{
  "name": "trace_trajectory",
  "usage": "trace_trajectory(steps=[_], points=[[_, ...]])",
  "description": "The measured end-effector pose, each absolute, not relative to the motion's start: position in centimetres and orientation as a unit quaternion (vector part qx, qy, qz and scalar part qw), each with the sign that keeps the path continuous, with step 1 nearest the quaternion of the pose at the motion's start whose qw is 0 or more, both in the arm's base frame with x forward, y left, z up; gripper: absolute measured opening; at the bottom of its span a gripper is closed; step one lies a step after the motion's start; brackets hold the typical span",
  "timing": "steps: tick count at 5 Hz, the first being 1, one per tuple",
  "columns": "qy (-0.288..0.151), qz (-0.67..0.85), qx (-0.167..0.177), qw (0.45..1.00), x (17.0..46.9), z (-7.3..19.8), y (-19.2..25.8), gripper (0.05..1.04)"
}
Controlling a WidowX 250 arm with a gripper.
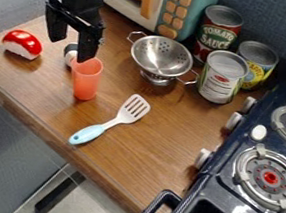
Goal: Pick up the red thing and put it in the bowl
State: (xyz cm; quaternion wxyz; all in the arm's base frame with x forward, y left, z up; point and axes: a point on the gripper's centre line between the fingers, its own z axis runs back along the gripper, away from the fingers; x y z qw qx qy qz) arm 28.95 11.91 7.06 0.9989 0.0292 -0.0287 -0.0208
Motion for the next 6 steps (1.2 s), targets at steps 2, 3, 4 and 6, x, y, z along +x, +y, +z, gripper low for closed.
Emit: trace_trajectory(steps=[2, 3, 4, 6], points=[[-0.009, -0.030, 0.029, 0.999, 29.0, 7.0, 12.2, 0.999], [-0.006, -0.019, 0.020, 1.000, 28.6, 7.8, 13.8, 0.999], [-0.009, 0.021, 0.020, 1.000, 27.9, 8.1, 15.7, 0.999], [-0.009, 0.196, 0.062, 0.979, 26.9, 6.9, 17.8, 0.999]])
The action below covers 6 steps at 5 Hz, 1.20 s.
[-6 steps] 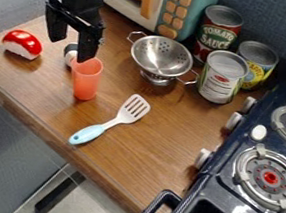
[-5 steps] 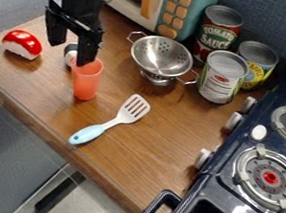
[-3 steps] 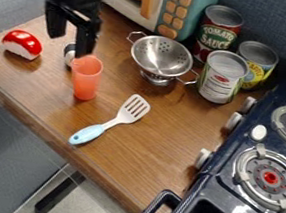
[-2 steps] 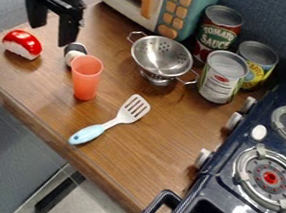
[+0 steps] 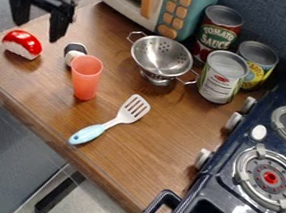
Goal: Pick up the red thing and put it in the bowl
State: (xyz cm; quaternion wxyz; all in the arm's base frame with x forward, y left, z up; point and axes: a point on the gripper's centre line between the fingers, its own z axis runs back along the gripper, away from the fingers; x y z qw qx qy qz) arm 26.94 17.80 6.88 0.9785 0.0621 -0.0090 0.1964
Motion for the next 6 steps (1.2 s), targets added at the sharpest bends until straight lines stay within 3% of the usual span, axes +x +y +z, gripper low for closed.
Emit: trace_trajectory(steps=[1, 3, 4, 5, 6], points=[[-0.025, 0.316, 0.087, 0.944, 27.2, 6.7, 17.7, 0.999], [-0.050, 0.541, 0.052, 0.838, 27.5, 6.0, 16.9, 0.999], [-0.058, 0.643, 0.021, 0.763, 27.7, 5.5, 18.7, 0.999], [-0.075, 0.728, 0.012, 0.681, 27.8, 6.1, 20.2, 0.999], [-0.084, 0.768, 0.013, 0.635, 27.0, 6.3, 22.2, 0.999]])
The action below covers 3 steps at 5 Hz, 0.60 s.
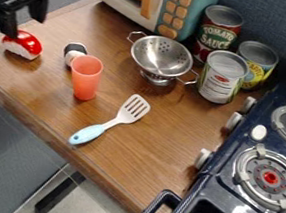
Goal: Pick up the red thing and put it in the bowl
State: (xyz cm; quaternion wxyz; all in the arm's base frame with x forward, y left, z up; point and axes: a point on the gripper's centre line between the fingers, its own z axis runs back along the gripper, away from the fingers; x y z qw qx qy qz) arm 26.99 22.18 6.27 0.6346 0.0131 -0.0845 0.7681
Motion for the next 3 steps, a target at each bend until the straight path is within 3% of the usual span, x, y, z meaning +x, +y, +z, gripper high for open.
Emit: trace_trajectory(steps=[3], points=[[-0.051, 0.777, 0.060, 0.624, 26.8, 3.3, 22.9, 0.999]])
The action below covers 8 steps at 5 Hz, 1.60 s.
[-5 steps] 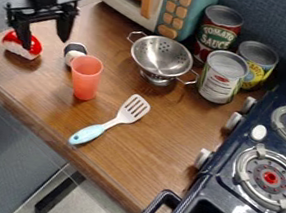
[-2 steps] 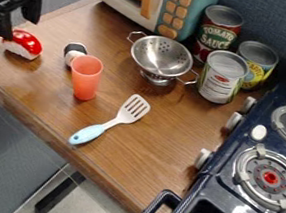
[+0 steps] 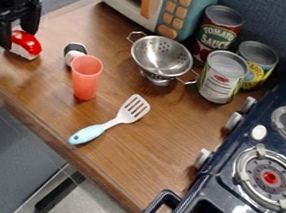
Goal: Pick up the red thing and put it in the bowl
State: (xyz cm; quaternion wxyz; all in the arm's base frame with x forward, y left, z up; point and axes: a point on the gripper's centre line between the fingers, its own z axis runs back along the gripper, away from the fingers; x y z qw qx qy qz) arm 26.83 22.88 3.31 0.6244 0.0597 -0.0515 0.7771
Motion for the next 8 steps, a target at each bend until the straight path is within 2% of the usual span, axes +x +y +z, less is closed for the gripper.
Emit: trace_trajectory(steps=[1, 2, 3, 5, 6, 7, 8], points=[[-0.045, 0.773, 0.071, 0.628, 27.1, 2.7, 22.9, 0.925], [-0.046, 0.766, 0.072, 0.637, 27.4, 2.7, 22.7, 0.620], [-0.056, 0.740, 0.075, 0.666, 27.7, 2.6, 22.6, 0.548], [-0.005, 0.579, 0.066, 0.813, 28.8, 4.3, 21.3, 0.548], [0.038, 0.467, 0.070, 0.881, 31.2, 7.3, 20.5, 0.548], [0.043, 0.353, 0.080, 0.931, 33.7, 9.8, 18.9, 0.548], [0.024, 0.233, 0.078, 0.969, 35.4, 10.1, 17.6, 0.548]])
